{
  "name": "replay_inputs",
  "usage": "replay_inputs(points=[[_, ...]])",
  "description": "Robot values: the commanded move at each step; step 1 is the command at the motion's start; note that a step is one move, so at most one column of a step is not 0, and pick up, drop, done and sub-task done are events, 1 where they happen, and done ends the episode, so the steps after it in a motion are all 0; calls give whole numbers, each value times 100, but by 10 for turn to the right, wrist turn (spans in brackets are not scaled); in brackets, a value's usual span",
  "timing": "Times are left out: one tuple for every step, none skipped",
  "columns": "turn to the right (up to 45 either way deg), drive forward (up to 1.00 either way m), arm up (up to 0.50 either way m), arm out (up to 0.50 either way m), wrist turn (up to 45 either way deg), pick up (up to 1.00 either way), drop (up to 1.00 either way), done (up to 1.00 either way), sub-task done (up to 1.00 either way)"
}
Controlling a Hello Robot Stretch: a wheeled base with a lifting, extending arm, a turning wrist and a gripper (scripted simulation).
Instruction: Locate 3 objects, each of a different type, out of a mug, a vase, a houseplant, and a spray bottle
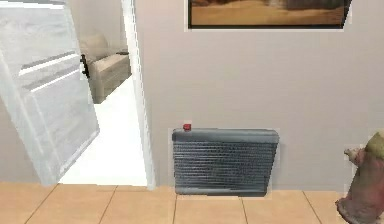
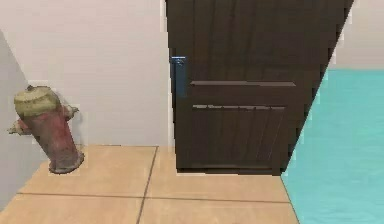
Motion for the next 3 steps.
replay_inputs(points=[[-90,0,0,0,0,0,0,0,0],[0,25,0,0,0,0,0,0,0],[-270,0,0,0,0,0,0,0,0]])
